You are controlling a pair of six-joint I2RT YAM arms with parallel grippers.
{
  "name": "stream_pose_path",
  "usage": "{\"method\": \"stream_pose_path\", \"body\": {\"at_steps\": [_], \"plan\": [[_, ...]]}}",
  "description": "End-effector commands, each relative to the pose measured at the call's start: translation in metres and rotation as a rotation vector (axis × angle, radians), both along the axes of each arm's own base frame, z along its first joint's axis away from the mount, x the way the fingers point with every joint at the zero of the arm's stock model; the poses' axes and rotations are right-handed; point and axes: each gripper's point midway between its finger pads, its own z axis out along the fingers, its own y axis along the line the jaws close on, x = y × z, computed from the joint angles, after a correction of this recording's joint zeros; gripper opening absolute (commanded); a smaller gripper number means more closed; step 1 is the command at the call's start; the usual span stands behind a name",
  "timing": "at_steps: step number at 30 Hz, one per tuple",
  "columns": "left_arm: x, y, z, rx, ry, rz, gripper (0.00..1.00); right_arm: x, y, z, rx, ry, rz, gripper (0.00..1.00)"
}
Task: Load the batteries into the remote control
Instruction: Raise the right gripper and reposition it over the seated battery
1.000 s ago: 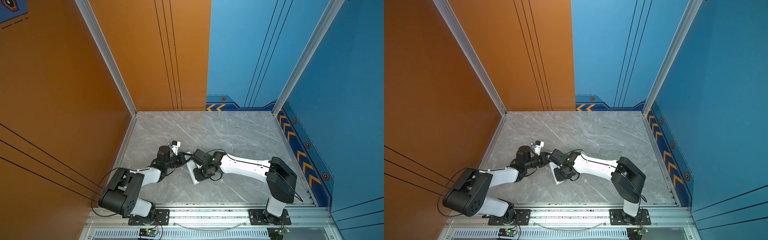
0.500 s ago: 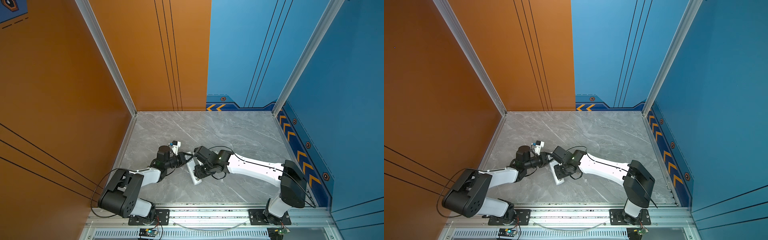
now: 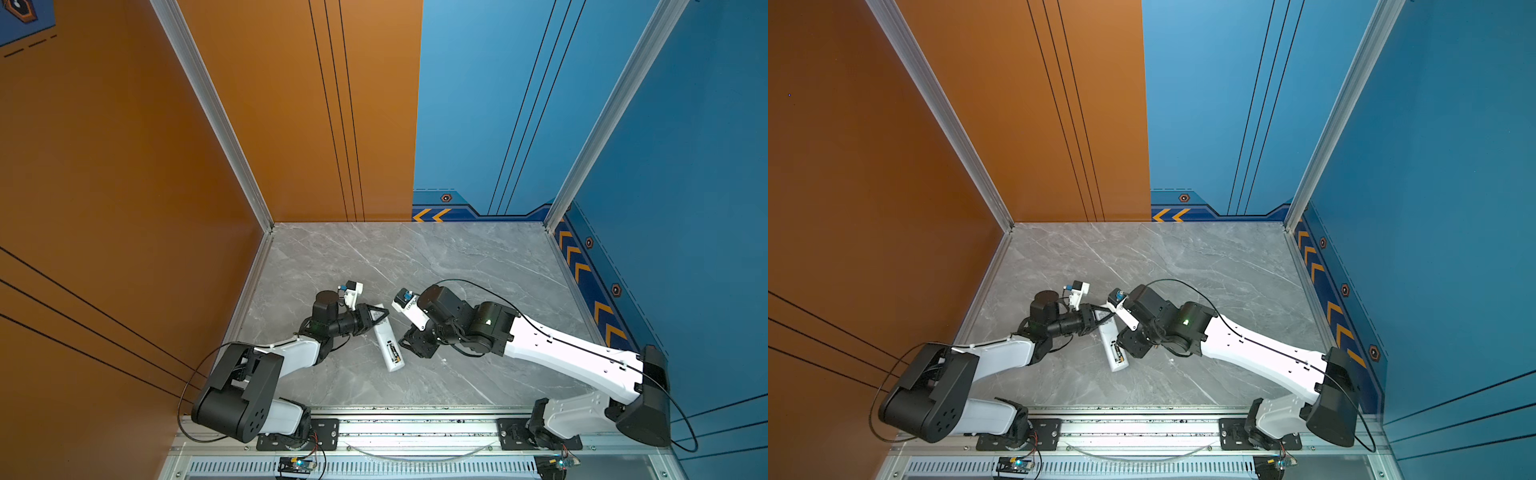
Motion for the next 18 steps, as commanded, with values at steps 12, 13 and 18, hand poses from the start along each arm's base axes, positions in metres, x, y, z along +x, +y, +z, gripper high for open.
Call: {"method": "stream_pose_path", "body": {"at_steps": [12,13,18], "plan": [[-0.007,-0.006,0.029,-0.002,-0.030,-0.089,0.00,-0.049,-0.003,-0.029,-0.146,-0.157,0.467,0.68],[-0.007,-0.007,0.030,-0.005,-0.030,-0.092,0.00,-0.048,-0.002,-0.030,-0.158,-0.166,0.475,0.68],[-0.009,-0.008,0.030,-0.014,-0.019,-0.105,0.00,-0.043,0.000,-0.036,-0.211,-0.215,0.506,0.66]]}}
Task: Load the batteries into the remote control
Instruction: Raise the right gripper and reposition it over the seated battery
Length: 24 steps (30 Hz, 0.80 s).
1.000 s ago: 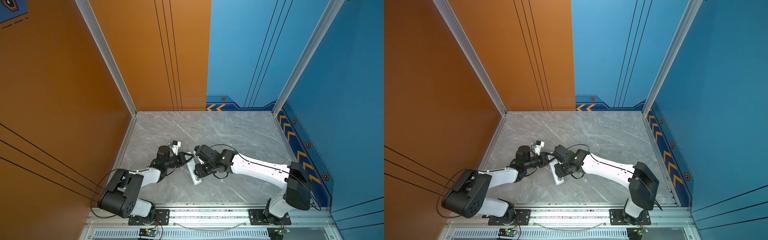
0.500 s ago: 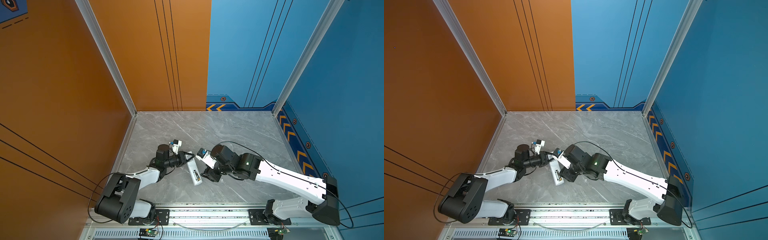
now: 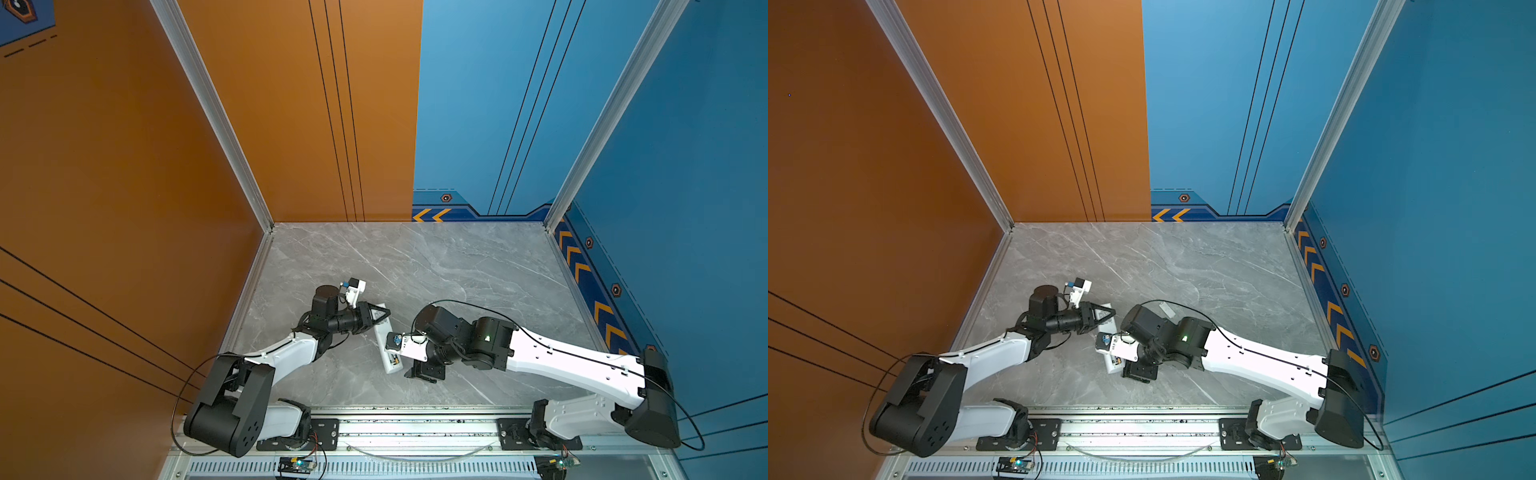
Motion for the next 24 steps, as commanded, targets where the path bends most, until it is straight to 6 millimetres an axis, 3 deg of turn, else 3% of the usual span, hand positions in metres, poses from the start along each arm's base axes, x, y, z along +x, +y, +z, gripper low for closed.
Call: {"method": "stream_pose_path", "body": {"at_steps": [1,17,24], "plan": [[0.001,-0.004,0.017,-0.026,-0.037,-0.039,0.00,0.002,-0.003,-0.005,-0.061,-0.064,0.053,0.66],[-0.002,-0.007,0.013,-0.030,-0.015,-0.056,0.00,0.006,0.012,-0.018,-0.131,-0.138,0.152,0.43],[-0.003,-0.009,0.013,-0.032,-0.014,-0.064,0.00,0.006,0.017,-0.021,-0.141,-0.144,0.173,0.41]]}}
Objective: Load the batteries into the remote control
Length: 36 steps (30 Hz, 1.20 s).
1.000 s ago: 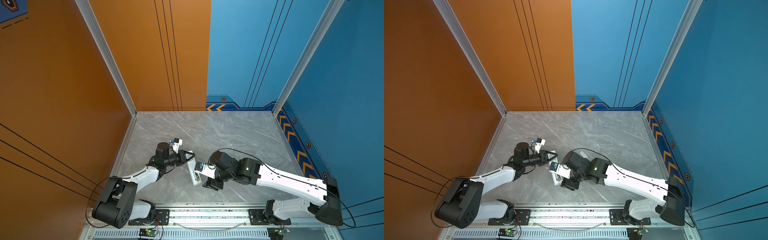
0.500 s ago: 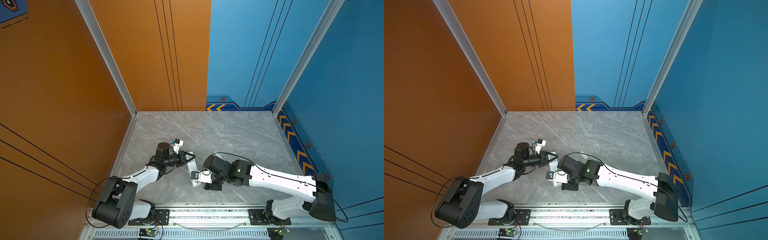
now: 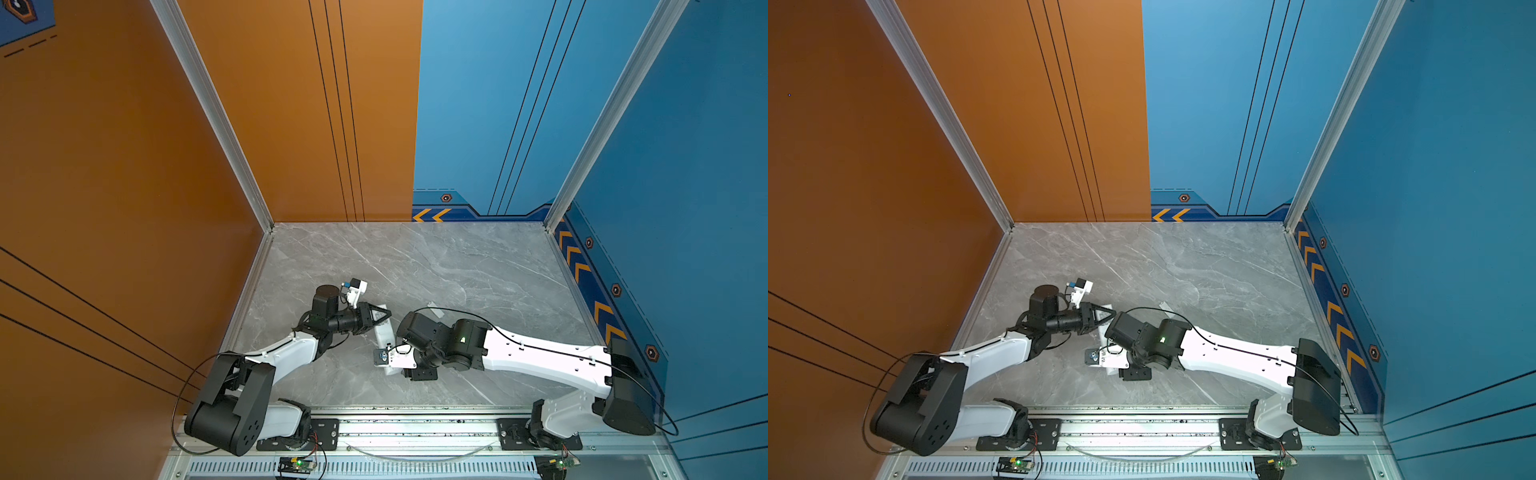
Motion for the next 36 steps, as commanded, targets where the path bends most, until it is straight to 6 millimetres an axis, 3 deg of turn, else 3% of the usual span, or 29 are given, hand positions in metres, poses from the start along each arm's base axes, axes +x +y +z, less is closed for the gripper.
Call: {"method": "stream_pose_path", "body": {"at_steps": [1,36], "plan": [[0.001,-0.006,0.012,-0.020,-0.023,-0.036,0.00,0.002,0.002,0.003,-0.017,-0.027,0.019,0.41],[-0.002,-0.009,0.010,-0.016,-0.019,-0.047,0.00,0.009,0.009,-0.014,-0.078,-0.083,0.039,0.27]]}}
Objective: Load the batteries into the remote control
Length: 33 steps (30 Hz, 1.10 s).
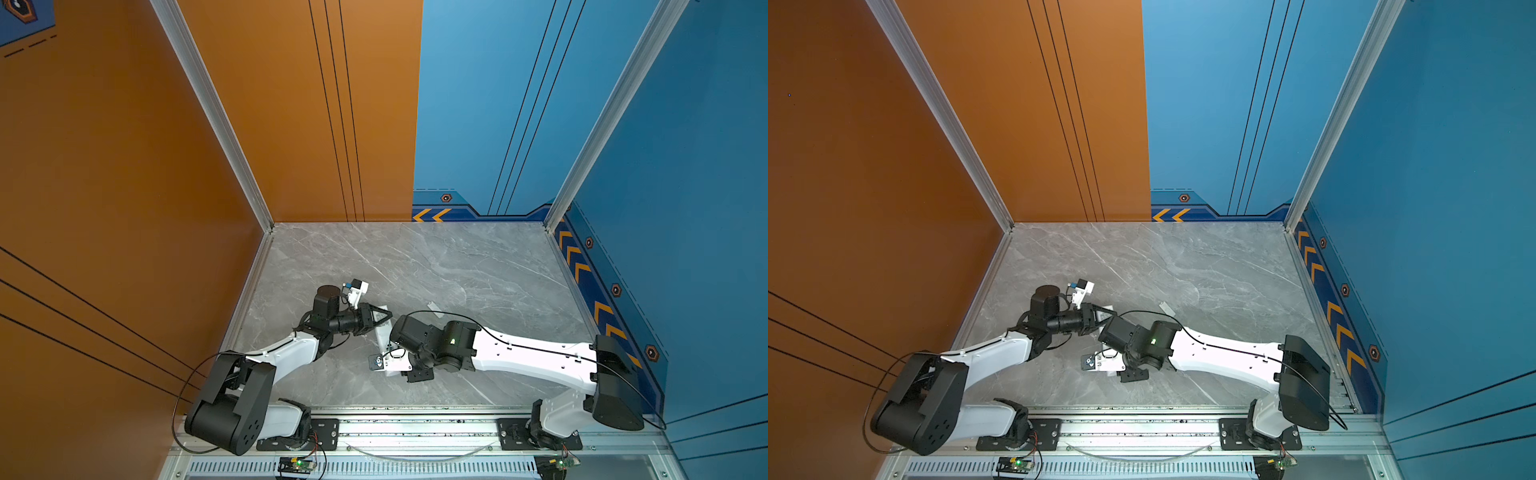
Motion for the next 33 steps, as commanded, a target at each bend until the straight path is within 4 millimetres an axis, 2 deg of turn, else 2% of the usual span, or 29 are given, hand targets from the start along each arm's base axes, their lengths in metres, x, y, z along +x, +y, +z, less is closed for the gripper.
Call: {"method": "stream_pose_path", "body": {"at_steps": [1,33], "plan": [[0.0005,-0.0061,0.0118,-0.018,-0.027,-0.036,0.00,0.0048,0.0045,-0.0002,-0.013,-0.029,-0.002,0.27],[-0.0006,-0.0068,0.0100,-0.016,-0.021,-0.037,0.00,0.0118,0.0113,-0.0051,-0.006,-0.049,-0.023,0.19]]}}
